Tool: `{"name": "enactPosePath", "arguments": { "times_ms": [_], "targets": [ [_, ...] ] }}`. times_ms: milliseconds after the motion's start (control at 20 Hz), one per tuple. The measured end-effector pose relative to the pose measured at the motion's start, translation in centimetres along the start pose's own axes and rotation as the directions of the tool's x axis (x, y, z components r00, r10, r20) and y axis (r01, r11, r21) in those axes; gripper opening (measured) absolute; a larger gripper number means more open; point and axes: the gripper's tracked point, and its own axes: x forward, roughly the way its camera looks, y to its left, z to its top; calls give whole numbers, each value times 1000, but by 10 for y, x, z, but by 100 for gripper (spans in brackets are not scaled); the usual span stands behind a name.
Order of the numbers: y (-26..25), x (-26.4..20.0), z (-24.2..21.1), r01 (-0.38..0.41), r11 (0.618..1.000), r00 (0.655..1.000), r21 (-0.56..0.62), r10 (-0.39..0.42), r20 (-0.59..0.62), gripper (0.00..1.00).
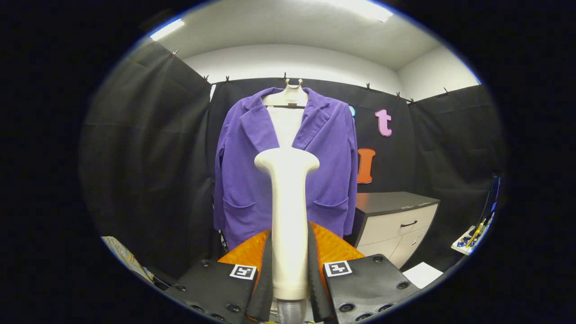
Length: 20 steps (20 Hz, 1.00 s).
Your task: Iron the clothes twice with a garment steamer, once on the left side and once on the right side.
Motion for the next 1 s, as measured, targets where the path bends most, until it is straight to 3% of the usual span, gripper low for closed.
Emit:
{"name": "enactPosePath", "arguments": {
  "times_ms": [500,1000],
  "targets": [
    [-74,-8,47,13,999,998,29,-15,58,41],
    [-108,-4,45,-42,999,998,34,40,57,41]
  ]
}}
